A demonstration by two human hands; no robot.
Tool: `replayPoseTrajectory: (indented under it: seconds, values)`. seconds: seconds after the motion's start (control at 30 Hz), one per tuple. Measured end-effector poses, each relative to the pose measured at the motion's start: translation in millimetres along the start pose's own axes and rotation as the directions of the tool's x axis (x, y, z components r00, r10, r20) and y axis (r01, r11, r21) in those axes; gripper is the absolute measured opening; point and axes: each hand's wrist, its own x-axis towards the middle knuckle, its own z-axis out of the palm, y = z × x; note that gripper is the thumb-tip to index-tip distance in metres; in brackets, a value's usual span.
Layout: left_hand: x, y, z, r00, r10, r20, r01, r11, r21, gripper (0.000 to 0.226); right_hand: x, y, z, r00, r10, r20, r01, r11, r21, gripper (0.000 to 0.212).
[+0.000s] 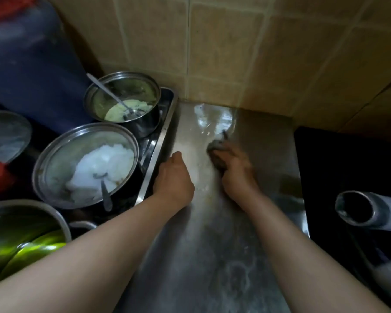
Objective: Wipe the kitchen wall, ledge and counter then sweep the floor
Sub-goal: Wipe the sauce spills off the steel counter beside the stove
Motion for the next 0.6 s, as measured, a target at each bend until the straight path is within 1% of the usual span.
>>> replayPoseTrajectory:
  seconds: [0.03, 0.1, 0.13, 0.23, 0.3, 0.4, 0.43, 0.5, 0.6]
  values:
    - [-6, -1, 0, 1.0, -0.006, 0.01, 0.006, 1.0, -0.001, 0.054, -1, 0, 0, 1.0, 0.021, -0.02, -0.023, 0.998, -0.064, 0.044]
    - [-17, -3, 1, 0.999, -0.001, 0.033, 0.0, 1.0, 0.006, 0.054, -16, -11, 5, 1.0, -0.008, -0.026, 0.006, 0.997, -0.071, 0.049]
    - [-21, -4, 1, 0.999, 0.005, 0.041, -0.005, 1.0, 0.003, 0.053, -30, -18, 9, 0.999, -0.042, 0.0, 0.042, 0.998, -0.04, 0.05]
    - [-31, -5, -1, 0.998, 0.015, 0.054, -0.015, 1.0, -0.003, 0.051, -71, -30, 9, 0.98, -0.175, 0.094, 0.182, 0.98, -0.075, 0.042]
    - [-37, -7, -1, 0.997, 0.015, 0.071, -0.015, 1.0, 0.003, 0.053, -75, -24, -1, 0.987, -0.145, 0.075, 0.152, 0.984, -0.089, 0.039]
    - [-43, -11, 3, 0.998, 0.017, 0.064, -0.019, 1.0, 0.021, 0.057, -65, -3, -4, 0.997, 0.023, -0.07, -0.039, 0.971, -0.238, 0.047]
    - [-46, -14, 5, 0.998, 0.021, 0.061, -0.023, 0.999, 0.027, 0.057, -68, -4, -1, 0.994, 0.036, -0.104, -0.062, 0.963, -0.264, 0.048]
    - [-52, -18, 9, 0.997, 0.047, 0.058, -0.049, 0.998, 0.042, 0.058, -82, -15, 8, 0.993, 0.03, -0.114, -0.06, 0.961, -0.269, 0.048]
    - [-65, -23, 11, 0.995, 0.074, 0.069, -0.077, 0.996, 0.042, 0.057, -117, -36, 19, 0.995, -0.031, -0.095, 0.01, 0.976, -0.217, 0.05]
